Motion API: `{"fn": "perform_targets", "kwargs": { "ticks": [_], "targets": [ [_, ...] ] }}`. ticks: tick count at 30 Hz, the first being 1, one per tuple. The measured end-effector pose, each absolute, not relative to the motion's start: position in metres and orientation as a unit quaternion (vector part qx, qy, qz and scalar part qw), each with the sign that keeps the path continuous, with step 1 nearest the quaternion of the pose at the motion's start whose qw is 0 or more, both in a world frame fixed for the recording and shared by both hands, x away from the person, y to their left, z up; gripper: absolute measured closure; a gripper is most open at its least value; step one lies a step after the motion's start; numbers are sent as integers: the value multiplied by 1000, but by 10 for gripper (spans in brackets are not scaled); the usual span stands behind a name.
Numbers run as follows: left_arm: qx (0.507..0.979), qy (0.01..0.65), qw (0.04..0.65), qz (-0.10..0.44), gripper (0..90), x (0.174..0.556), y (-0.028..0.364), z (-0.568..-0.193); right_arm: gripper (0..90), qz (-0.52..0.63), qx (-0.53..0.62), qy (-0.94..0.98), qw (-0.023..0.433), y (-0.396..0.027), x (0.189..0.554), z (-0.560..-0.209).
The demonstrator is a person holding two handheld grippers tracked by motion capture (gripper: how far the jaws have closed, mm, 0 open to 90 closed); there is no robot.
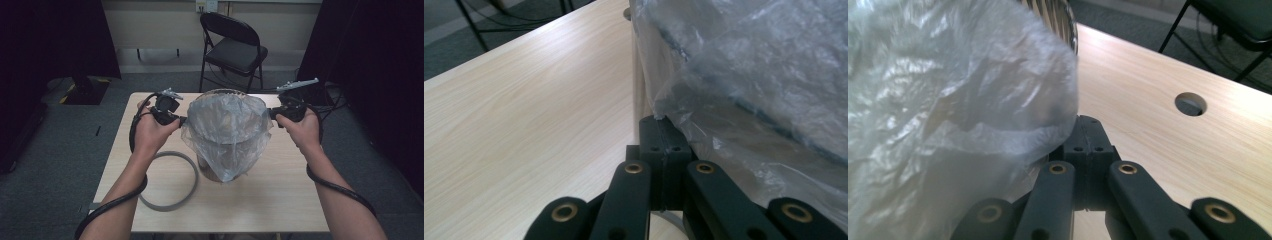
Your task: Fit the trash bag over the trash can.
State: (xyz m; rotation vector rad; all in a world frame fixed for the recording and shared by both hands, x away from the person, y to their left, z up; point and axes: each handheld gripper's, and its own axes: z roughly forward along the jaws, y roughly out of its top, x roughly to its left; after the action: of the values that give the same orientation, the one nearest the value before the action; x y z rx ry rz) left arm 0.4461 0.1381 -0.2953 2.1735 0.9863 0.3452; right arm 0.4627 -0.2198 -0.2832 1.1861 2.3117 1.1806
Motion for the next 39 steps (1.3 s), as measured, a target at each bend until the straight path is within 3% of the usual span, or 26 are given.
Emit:
{"fn": "perform_targets", "kwargs": {
  "ticks": [7, 15, 17, 23, 31, 35, 39],
  "targets": [
    [837, 390, 348, 164, 900, 441, 142, -286, 900, 405, 422, 795, 162, -239, 446, -276],
    [838, 394, 348, 150, 900, 443, 142, -288, 900, 422, 428, 782, 161, -247, 447, -274],
    [841, 390, 345, 148, 900, 442, 141, -288, 785, 422, 429, 781, 167, -248, 444, -273],
    [843, 389, 343, 146, 900, 429, 137, -284, 565, 414, 425, 784, 181, -254, 428, -268],
    [839, 391, 346, 155, 900, 420, 137, -274, 428, 430, 409, 786, 176, -255, 408, -257],
    [837, 389, 351, 156, 900, 422, 139, -272, 399, 434, 405, 787, 171, -240, 414, -256],
    [837, 387, 353, 158, 900, 426, 143, -272, 438, 443, 408, 784, 149, -228, 426, -258]
  ]
}}
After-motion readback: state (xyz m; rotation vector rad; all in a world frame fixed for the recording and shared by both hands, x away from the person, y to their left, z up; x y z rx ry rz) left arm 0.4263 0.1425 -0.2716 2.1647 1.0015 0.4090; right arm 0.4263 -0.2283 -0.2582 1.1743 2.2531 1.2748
